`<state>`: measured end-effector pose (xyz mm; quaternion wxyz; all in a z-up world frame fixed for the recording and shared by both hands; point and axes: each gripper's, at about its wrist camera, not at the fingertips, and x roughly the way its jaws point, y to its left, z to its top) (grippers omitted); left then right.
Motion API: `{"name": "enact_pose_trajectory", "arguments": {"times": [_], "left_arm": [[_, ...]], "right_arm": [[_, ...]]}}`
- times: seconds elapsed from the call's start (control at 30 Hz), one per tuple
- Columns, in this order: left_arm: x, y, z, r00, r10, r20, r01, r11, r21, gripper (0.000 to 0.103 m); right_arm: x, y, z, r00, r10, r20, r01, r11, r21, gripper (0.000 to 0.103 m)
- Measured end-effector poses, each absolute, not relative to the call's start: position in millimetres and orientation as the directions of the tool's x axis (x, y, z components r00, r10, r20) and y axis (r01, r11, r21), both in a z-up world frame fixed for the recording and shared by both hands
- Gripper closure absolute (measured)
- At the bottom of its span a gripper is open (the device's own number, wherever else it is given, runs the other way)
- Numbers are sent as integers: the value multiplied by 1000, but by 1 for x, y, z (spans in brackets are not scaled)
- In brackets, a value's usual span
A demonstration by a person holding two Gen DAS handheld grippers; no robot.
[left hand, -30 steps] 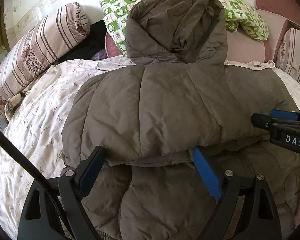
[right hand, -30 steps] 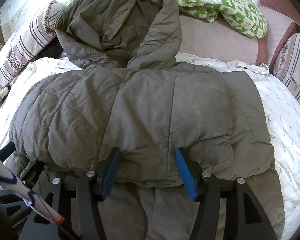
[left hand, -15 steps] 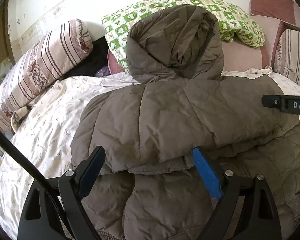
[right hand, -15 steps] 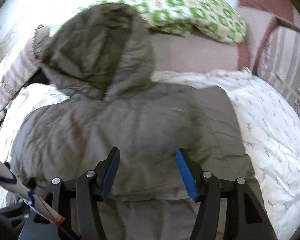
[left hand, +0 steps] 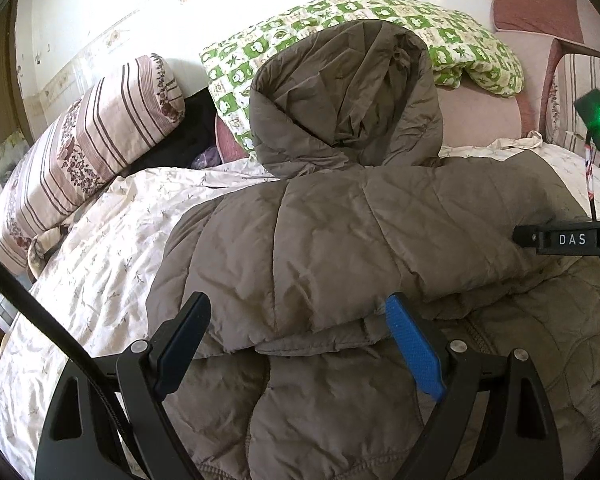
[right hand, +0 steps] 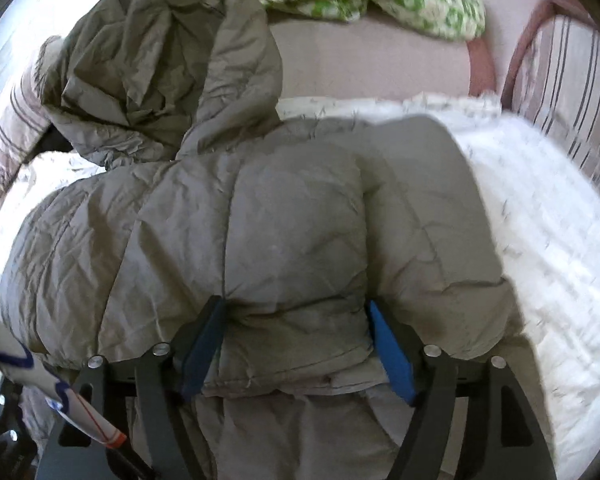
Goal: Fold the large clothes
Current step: 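Bring both open grippers to the jacket hem, then move the right gripper up to the hood and close on it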
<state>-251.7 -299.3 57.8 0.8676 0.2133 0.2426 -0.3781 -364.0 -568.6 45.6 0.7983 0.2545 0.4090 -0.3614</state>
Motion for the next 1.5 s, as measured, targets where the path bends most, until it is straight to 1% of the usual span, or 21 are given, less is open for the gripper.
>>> {"name": "enact_pose_trajectory", "arguments": {"times": [0.27,0.4,0.47,0.53,0.57,0.67,0.7,0.77,0.87,1.03,1.1,1.23,1.33,1.5], "left_arm": [[-250,-298,59,603,-546,-581,753,631,188,14],[-233,-291,64,611,-537,-582,728,669,148,14],[-217,-285,65,606,-522,-600,707,699,106,14],[-203,-281,63,595,-502,-628,685,725,70,14],[-194,-280,60,578,-490,-653,675,736,45,14],[-178,-277,49,509,-491,-708,671,741,-32,14],[-177,-278,47,500,-487,-716,670,741,-36,13],[-180,-279,46,511,-481,-713,673,739,-16,13],[-185,-278,51,536,-486,-690,677,736,7,14],[-189,-267,73,579,-526,-623,667,745,-10,14],[-188,-262,82,591,-536,-603,659,751,-22,14],[-189,-262,83,557,-546,-626,668,743,-54,14],[-193,-264,83,522,-559,-644,682,727,-77,14],[-203,-255,101,522,-590,-616,691,716,-100,14]], "right_arm": [[-369,-569,60,431,-368,-824,786,602,142,26],[-381,-575,75,444,-397,-803,802,576,159,26],[-386,-580,79,437,-415,-798,814,560,155,26],[-389,-584,77,409,-426,-807,829,544,133,32],[-390,-588,71,394,-416,-820,836,533,131,36],[-390,-593,57,381,-378,-844,838,527,142,36],[-389,-594,56,376,-380,-845,838,529,135,36],[-388,-593,56,369,-386,-845,838,533,122,36],[-391,-595,60,385,-382,-840,838,525,146,36],[-402,-589,91,454,-432,-779,833,516,200,36],[-405,-587,100,486,-424,-764,821,522,232,36],[-412,-575,117,512,-412,-754,805,536,254,36],[-419,-557,125,505,-415,-757,803,549,234,36],[-436,-520,124,490,-395,-777,799,560,220,34]]}}
